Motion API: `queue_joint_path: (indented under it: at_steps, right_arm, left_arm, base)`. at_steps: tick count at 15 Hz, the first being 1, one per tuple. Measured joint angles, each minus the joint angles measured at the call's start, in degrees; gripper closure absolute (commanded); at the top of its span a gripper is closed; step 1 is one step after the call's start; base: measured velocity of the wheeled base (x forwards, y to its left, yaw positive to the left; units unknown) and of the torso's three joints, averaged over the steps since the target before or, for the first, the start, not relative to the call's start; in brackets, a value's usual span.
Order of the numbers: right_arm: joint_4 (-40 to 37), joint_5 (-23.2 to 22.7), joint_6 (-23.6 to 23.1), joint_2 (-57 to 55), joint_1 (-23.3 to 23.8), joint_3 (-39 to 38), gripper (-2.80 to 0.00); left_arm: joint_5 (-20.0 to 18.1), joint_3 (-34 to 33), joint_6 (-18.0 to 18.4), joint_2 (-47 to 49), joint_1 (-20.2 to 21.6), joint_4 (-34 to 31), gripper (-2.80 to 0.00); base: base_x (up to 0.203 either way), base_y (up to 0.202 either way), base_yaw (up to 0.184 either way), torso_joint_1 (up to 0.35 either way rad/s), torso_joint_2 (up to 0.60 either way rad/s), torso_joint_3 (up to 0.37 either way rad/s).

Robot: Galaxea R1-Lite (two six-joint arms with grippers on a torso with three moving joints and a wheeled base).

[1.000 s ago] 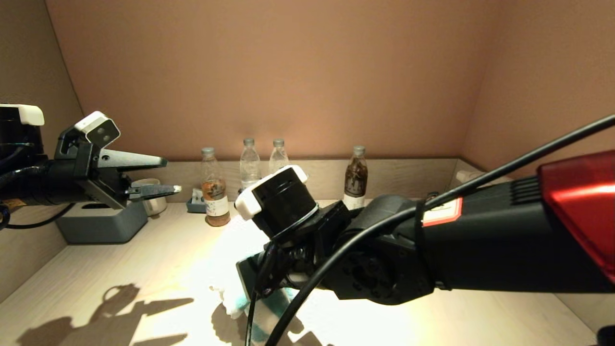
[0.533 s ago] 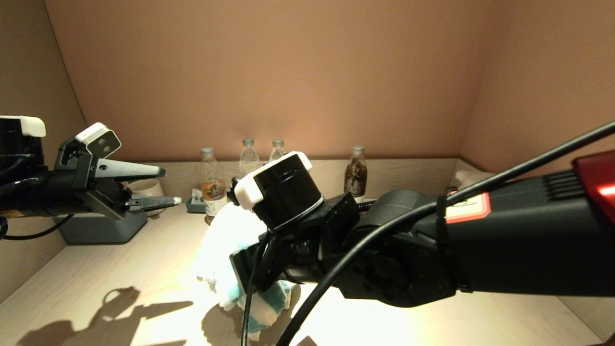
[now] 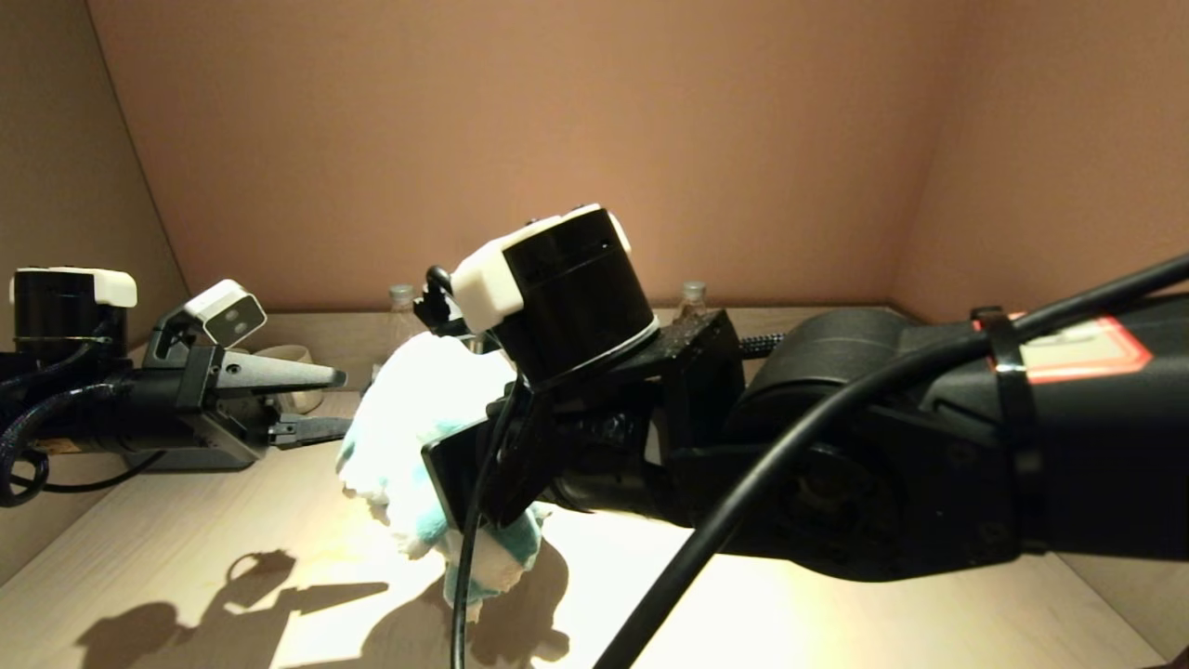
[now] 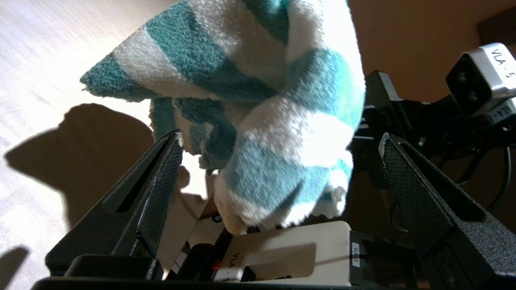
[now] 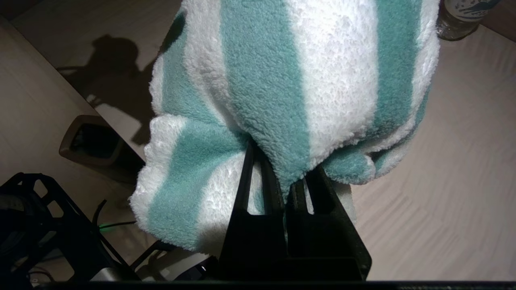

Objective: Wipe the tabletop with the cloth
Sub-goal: Hand it to the other hand

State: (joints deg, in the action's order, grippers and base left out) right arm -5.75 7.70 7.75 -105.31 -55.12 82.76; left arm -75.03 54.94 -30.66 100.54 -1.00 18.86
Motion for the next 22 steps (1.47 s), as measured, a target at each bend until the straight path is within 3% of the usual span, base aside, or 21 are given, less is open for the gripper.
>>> queue_joint_path:
  at_steps: [11, 15, 22]
  right_arm:
    - [0.22, -0.02, -0.49, 1.04, -6.25, 1.70, 0.00]
    - [0.28, -0.63, -0.34, 1.54, -6.45, 1.14, 0.00]
    - [0.55, -2.67, -0.38, 0.88, -4.90, 1.25, 0.00]
  left_arm:
    - [-0.99, -0.37, 0.48, 0.40, -1.19, 1.72, -2.80]
    - [-3.22, -2.07, 0.38, -2.04, -1.15, 5.47, -2.80]
    - [-4.24, -3.27, 0.38, -4.06, -1.26, 5.78, -2.80]
  base:
    - [0.000, 0.000, 0.000, 0.000, 0.00, 0.000]
    - [0.000, 0.000, 0.000, 0.000, 0.00, 0.000]
    - [0.000, 0.000, 0.000, 0.000, 0.00, 0.000]
